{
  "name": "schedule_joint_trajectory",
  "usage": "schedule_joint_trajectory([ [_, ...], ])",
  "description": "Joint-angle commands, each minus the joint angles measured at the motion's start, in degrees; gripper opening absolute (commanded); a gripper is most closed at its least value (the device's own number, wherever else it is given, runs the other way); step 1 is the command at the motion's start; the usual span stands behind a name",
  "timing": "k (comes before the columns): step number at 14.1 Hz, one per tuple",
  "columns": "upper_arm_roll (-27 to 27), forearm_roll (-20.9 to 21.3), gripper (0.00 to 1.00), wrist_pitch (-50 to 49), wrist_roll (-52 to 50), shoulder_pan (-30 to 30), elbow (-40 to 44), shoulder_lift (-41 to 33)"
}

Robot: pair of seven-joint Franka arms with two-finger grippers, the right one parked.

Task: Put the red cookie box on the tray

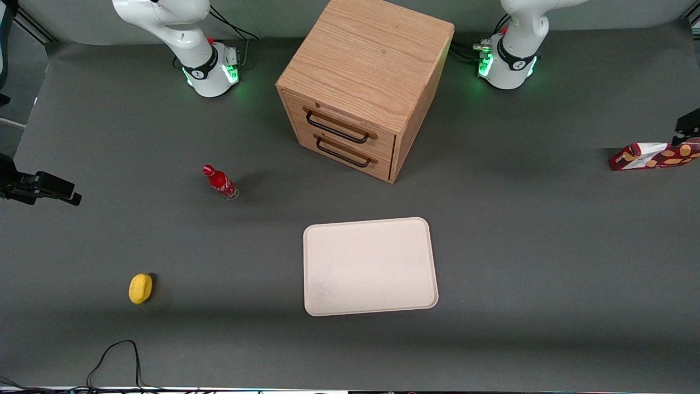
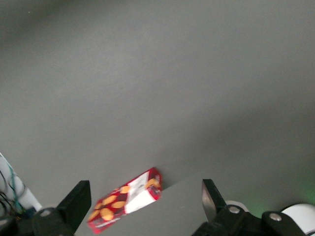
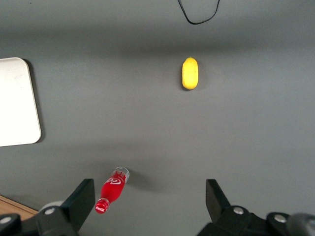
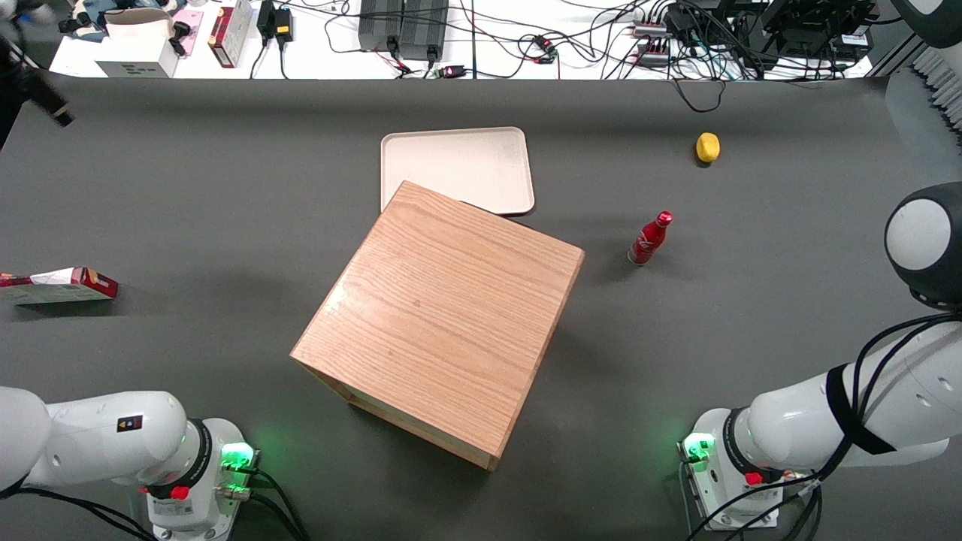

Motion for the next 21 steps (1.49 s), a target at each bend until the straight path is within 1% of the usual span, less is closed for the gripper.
schedule_joint_trajectory([
  [1,3.71,0.76,0.99,4.66,18.82,1.57,-5.33,-1.38],
  [4,6.87,0.76,0.99,9.13,34.66,3.94,-10.07,-1.46],
  [7,7.59,0.68,0.99,17.39,53.20,7.63,-16.04,-1.46],
  [8,8.72,0.68,0.99,20.29,57.26,8.86,-18.58,-1.38],
  [9,9.77,0.76,0.99,23.80,61.13,9.14,-21.13,-1.29],
  [11,10.05,0.76,0.99,32.83,72.10,11.58,-26.58,-0.76],
  [12,10.22,0.76,0.99,36.71,75.81,12.64,-28.87,-0.06],
  [16,10.31,0.68,0.98,41.57,80.58,15.54,-29.86,6.87],
  [21,10.22,-0.02,0.98,46.15,81.03,17.49,-29.95,13.46],
])
